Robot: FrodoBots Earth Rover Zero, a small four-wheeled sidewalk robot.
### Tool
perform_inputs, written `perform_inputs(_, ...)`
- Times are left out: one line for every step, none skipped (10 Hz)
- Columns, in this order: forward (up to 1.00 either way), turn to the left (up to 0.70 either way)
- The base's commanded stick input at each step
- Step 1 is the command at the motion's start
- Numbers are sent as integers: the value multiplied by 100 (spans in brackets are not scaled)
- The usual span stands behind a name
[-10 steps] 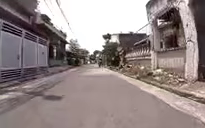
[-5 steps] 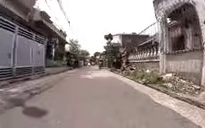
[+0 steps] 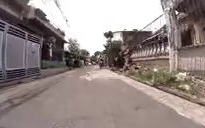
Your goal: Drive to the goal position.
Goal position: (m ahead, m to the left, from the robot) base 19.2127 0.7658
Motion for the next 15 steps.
perform_inputs(100, 0)
perform_inputs(100, 0)
perform_inputs(100, 0)
perform_inputs(100, 0)
perform_inputs(100, 0)
perform_inputs(100, 0)
perform_inputs(100, 0)
perform_inputs(100, 0)
perform_inputs(100, 0)
perform_inputs(100, 0)
perform_inputs(100, 0)
perform_inputs(100, 0)
perform_inputs(100, 0)
perform_inputs(100, 0)
perform_inputs(100, 0)
